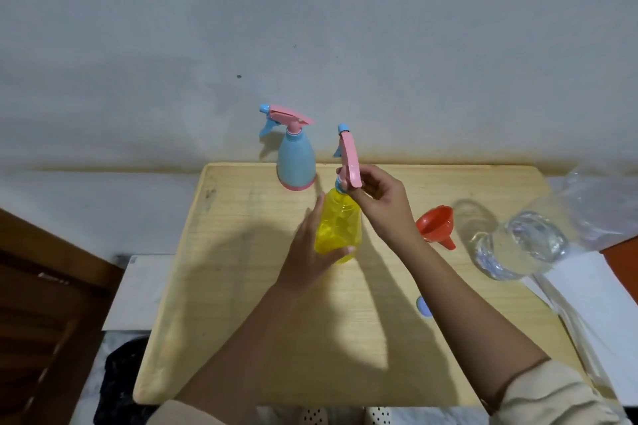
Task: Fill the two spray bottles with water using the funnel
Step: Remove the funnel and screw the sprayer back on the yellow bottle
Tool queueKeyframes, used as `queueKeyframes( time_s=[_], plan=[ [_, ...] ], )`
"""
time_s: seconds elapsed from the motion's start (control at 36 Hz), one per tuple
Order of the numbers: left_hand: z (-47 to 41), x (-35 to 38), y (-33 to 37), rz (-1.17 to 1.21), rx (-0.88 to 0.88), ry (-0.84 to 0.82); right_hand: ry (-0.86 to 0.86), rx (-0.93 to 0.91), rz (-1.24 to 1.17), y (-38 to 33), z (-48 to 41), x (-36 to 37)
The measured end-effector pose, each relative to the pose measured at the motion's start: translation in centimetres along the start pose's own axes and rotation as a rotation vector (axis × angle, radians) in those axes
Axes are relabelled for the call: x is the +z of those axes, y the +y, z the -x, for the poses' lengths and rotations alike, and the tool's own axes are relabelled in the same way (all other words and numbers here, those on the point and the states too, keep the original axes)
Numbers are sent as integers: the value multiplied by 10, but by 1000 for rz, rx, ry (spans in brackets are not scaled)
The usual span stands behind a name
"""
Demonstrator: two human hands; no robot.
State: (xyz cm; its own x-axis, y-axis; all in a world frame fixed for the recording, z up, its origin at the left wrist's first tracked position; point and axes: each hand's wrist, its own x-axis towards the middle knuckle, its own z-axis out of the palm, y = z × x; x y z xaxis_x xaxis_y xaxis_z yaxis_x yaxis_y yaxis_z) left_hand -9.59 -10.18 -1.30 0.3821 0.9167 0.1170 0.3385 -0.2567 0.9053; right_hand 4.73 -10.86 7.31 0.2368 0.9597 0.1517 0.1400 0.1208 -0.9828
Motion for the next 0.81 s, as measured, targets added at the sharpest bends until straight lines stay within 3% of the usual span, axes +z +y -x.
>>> queueKeyframes(
  time_s=[0.19, 0.36, 0.53, 0.81],
  plan=[
    [-8, -7, 26, 45, 28, -34, 145, 20, -147, -18, -3, 11],
    [-18, -12, 41, 106, -4, -26, 102, 57, -264, -30, 0, 10],
    [-20, -21, 51, 152, 20, -56, 215, 12, -316, -39, -5, 10],
    [-20, -31, 61, 158, 13, -70, 152, 17, -370, -46, -3, 4]
  ],
)
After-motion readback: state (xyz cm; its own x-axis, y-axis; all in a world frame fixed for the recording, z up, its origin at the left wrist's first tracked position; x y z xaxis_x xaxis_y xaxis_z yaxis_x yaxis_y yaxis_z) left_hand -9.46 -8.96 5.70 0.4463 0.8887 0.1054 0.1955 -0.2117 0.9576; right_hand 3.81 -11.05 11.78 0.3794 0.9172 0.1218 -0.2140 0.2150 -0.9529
